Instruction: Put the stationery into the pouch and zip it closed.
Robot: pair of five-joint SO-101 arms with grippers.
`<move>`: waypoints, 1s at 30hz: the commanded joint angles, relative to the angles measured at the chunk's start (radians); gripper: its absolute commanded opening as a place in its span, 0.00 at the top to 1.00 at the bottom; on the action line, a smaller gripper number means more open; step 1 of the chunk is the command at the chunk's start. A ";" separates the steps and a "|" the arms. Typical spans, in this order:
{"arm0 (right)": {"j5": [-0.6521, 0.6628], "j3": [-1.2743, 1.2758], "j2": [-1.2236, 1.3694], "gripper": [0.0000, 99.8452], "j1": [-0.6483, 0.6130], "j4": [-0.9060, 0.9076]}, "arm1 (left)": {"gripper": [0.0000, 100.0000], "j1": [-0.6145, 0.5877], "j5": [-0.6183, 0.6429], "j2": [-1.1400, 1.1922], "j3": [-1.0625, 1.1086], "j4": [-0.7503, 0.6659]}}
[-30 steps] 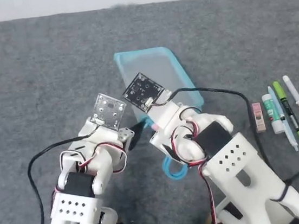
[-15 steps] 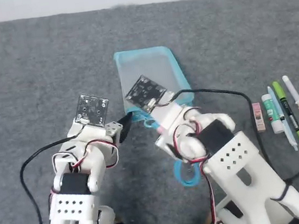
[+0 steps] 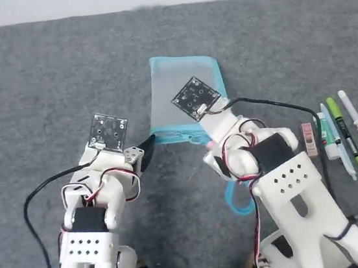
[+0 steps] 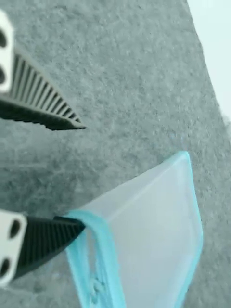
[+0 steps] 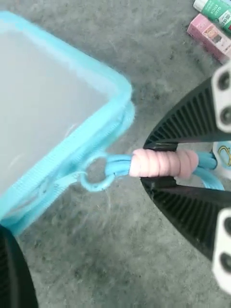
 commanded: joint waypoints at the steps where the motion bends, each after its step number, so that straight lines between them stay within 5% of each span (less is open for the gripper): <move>1: -0.052 -0.066 -0.042 0.99 -0.174 -0.019 | 0.73 0.055 -0.011 0.009 -0.001 -0.038; 21: 0.026 -0.075 -0.220 0.99 -0.352 0.119 | 0.73 0.084 -0.009 0.009 0.013 -0.072; 30: 0.031 -0.049 -0.219 0.99 -0.229 0.120 | 0.99 0.075 -0.009 0.002 0.022 -0.071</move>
